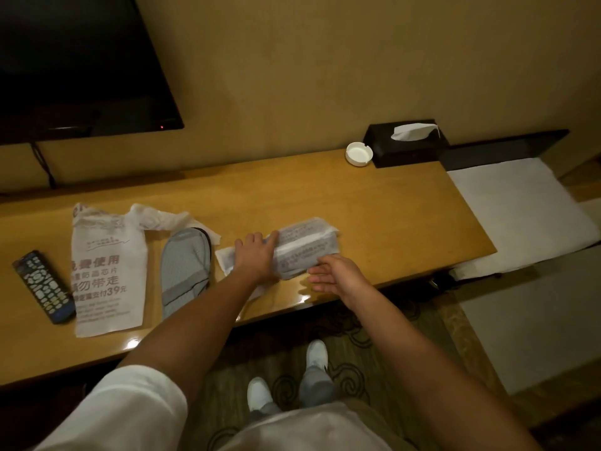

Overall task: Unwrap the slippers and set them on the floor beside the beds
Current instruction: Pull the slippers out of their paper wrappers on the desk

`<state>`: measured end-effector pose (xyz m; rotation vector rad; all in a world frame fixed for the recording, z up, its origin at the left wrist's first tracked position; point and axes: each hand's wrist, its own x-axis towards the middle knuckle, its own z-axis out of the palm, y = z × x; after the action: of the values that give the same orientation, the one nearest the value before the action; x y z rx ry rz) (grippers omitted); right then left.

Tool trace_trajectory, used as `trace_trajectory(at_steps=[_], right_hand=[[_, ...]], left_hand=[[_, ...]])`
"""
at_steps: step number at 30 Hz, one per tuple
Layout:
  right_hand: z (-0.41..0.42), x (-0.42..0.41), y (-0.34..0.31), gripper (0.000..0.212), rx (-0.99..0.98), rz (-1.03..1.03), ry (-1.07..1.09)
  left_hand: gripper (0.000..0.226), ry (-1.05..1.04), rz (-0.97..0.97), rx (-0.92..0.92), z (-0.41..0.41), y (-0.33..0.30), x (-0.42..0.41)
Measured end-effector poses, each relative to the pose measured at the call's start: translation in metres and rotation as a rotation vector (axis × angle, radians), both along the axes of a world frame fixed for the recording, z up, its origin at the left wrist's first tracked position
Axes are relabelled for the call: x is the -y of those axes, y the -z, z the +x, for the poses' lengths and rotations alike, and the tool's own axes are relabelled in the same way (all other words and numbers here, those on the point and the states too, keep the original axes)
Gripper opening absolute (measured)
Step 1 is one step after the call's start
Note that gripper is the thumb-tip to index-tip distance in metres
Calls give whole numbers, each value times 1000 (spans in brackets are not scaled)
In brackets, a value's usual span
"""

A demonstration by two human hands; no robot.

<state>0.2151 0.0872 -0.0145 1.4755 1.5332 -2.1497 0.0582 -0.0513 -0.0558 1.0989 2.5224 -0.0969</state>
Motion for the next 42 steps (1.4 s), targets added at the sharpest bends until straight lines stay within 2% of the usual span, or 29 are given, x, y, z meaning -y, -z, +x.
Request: trace_trajectory(at_steps=[5,8,11,13,15,17,20,22,25,28,29,31,35,38,42], right_hand=[[4,1,2,29,24,19,-24],[-1,1,4,26,65,80,81],[-5,-9,-5,40,46,160,241],[-9,-16,-19,40,-15,173,295],[-16,-21,-37,39,-70,178,267],[-24,-16,-57,50,-118,154,193],[-35,2,-76,57,-315,-27,89],[-39,18,-87,56,-425,-63,-24],[-45,54,-104,42,-447,154,-114],[-49,72,-121,27,-478,381,-134],[-50,80,-128,24,-506,390,-156],[-49,87,-140,21,-552,392,-204],[-50,115,-149,27,-626,434,-280],[-51,122,-158,31,-673,426,-194],[-42,113,-161,23,-694,766,-153]], left_hand=[[105,-117,195,103,15,6,13],[105,-194,340,244,20,-2,25],[102,-275,483,327,33,-11,41],[99,-328,587,370,42,-19,55],[94,-361,680,398,47,-29,70],[87,-378,783,412,50,-44,92],[81,-399,877,444,57,-62,120],[84,-387,898,431,67,-71,130],[101,-347,885,467,78,-79,145],[111,-509,975,813,78,-95,155],[107,-595,1033,896,75,-102,161],[96,-679,1109,950,70,-115,161],[52,-719,1205,1205,58,-134,157],[46,-728,1267,1234,44,-143,156],[43,-738,1309,1224,41,-139,158]])
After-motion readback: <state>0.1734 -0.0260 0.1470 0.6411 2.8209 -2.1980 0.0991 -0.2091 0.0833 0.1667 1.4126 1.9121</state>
